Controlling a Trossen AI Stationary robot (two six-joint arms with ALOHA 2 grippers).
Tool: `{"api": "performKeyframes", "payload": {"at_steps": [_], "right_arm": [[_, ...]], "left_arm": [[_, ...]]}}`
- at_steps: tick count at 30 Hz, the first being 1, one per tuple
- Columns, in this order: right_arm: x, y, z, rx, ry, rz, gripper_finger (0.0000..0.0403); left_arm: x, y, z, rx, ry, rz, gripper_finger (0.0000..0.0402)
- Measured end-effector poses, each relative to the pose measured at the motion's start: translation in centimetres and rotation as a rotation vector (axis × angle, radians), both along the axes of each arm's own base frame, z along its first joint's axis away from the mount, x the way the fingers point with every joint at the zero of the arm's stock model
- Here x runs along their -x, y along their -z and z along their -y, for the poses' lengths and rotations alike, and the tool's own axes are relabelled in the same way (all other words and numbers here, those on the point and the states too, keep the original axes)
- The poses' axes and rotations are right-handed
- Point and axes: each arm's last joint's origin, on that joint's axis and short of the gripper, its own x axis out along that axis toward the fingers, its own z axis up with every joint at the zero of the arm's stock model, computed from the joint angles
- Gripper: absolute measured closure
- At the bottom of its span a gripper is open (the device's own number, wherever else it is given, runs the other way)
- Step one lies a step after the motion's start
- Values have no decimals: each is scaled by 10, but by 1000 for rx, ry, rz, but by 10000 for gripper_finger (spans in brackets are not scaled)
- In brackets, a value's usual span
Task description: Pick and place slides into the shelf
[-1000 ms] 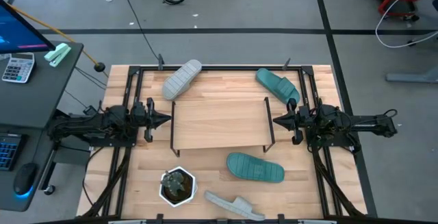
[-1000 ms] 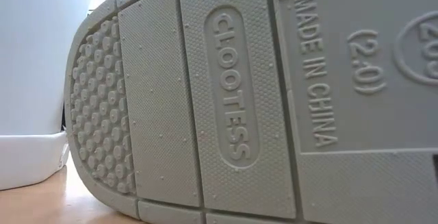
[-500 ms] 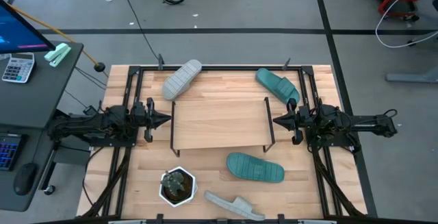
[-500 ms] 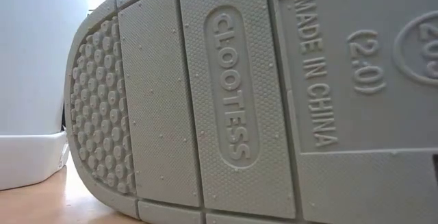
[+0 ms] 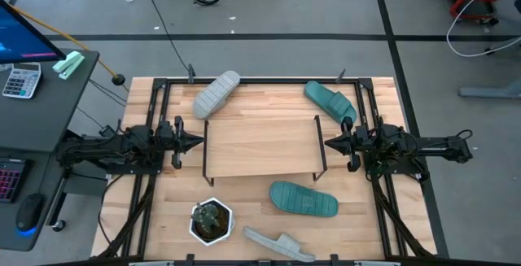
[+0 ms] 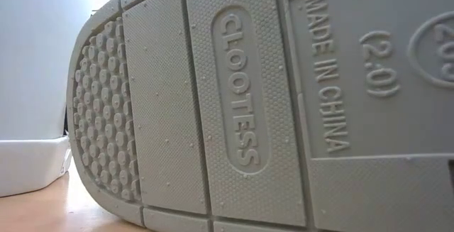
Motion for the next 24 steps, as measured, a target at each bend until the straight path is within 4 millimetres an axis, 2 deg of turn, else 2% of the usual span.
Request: {"api": "performKeyframes", "payload": {"at_steps": [6,16,24], "right_arm": [[0,0,0,0,0,1,385],[0,0,0,-35,-1,1,385],[0,0,0,-58,-2,-3,385]], "left_arm": [[0,0,0,0,0,0,378],[0,0,0,0,0,0,365],[0,0,0,0,0,0,377]]}}
